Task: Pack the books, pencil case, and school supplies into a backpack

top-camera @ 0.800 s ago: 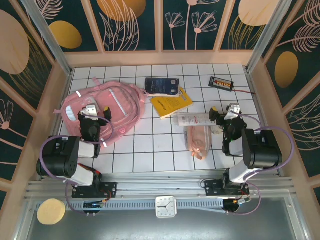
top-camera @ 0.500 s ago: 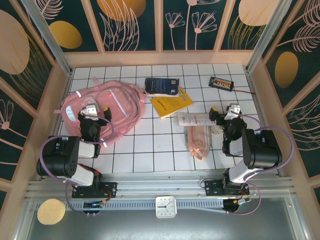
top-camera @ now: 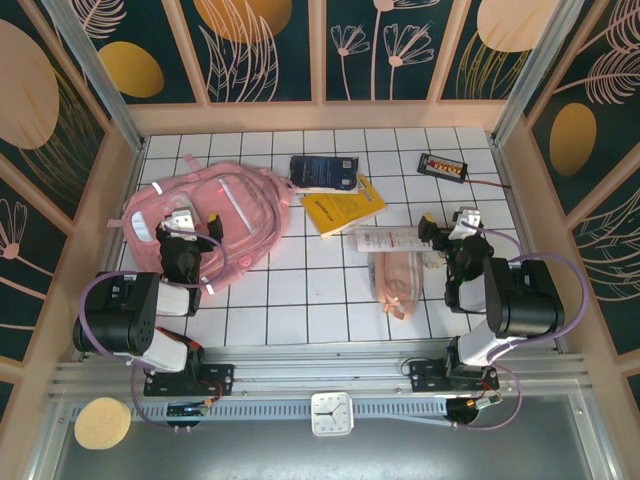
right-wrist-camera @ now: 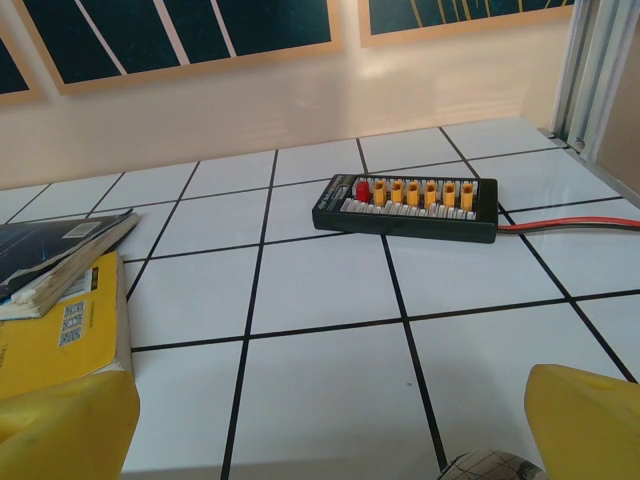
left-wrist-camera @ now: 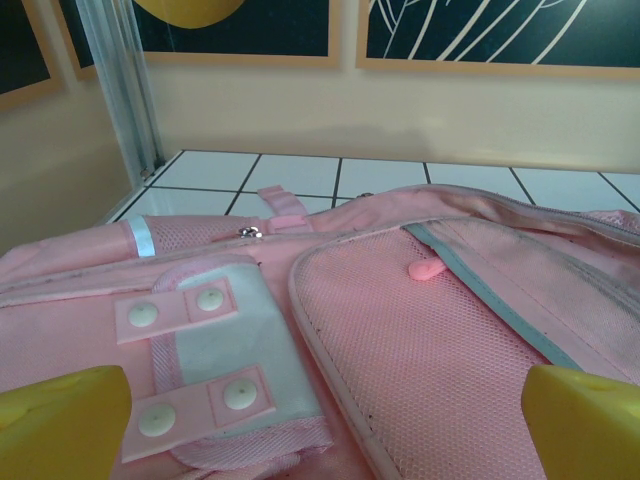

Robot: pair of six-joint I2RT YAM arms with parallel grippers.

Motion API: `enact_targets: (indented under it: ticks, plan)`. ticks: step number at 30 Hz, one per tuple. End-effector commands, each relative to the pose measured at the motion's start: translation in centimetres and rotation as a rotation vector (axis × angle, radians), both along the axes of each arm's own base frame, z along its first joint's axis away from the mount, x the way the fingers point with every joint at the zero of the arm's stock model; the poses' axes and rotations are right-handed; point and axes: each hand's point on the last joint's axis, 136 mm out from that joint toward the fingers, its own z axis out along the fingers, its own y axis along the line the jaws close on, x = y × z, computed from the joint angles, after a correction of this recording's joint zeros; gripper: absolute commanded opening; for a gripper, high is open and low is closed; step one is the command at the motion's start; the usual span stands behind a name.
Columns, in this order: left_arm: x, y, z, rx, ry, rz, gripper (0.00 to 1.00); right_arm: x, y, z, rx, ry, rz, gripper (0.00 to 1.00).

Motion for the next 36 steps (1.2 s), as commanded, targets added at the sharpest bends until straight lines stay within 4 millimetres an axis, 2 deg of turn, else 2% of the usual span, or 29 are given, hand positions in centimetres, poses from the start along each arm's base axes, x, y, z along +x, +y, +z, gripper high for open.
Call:
enact_targets:
  ticks: [1, 3, 6, 8, 10, 13, 15, 16, 19, 22, 24, 27, 29, 30, 36]
  plan:
    - [0.4, 0.2, 1.0, 0.000, -0.036, 0.008, 0.99, 0.5, -0.1, 0.8, 0.007, -0.022, -0.012, 0.99]
    - [0.3, 0.3, 1.4, 0.000, -0.045, 0.019, 0.99, 0.4, -0.3, 0.8, 0.010, -0.021, -0.019, 0.99]
    - [1.8, 0.7, 2.0, 0.004, 0.041, 0.041, 0.99, 1.1, -0.8, 1.5, 0.017, -0.002, -0.048, 0.99]
    - [2.1, 0.6, 2.6, 0.009, 0.055, 0.036, 0.99, 1.8, -1.0, 2.1, 0.019, 0.035, -0.061, 0.99]
    - [1.9, 0.6, 3.4, -0.004, 0.047, 0.040, 0.99, 2.4, -0.9, 3.1, 0.020, 0.057, -0.051, 0.99]
    - [2.3, 1.6, 4.3, -0.076, 0.132, 0.114, 0.99, 3.9, -1.8, 5.2, 0.143, 0.145, -0.118, 0.99]
    - [2.7, 1.4, 5.5, -0.154, 0.203, 0.129, 0.99, 5.2, -1.0, 7.2, 0.229, 0.235, -0.090, 0.99]
    - [2.9, 0.6, 6.0, -0.169, 0.247, 0.090, 0.99, 5.7, -0.5, 7.8, 0.278, 0.273, -0.078, 0.99]
    - [3.1, -3.8, 6.5, -0.195, 0.385, -0.135, 0.99, 6.7, 3.0, 10.1, 0.394, 0.377, 0.061, 0.99]
    - [2.0, -6.3, 5.8, -0.092, 0.494, -0.182, 0.99, 7.0, 7.1, 11.5, 0.415, 0.456, 0.157, 0.99]
    - [1.3, -7.6, 5.2, -0.056, 0.543, -0.215, 0.99, 6.7, 10.6, 11.5, 0.443, 0.530, 0.241, 0.99]
    - [1.3, -7.9, 4.5, -0.095, 0.593, -0.199, 0.99, 6.1, 16.6, 11.0, 0.484, 0.635, 0.406, 0.99]
    - [1.4, -8.3, 3.9, -0.136, 0.619, -0.204, 0.99, 5.9, 19.9, 10.5, 0.484, 0.689, 0.472, 0.99]
    - [2.0, -8.5, 4.7, -0.161, 0.604, -0.198, 0.99, 5.7, 21.6, 10.1, 0.493, 0.714, 0.509, 0.99]
    - [1.7, -7.8, 4.4, -0.313, 0.627, -0.075, 0.99, 6.1, 30.0, 8.4, 0.489, 0.791, 0.706, 0.94]
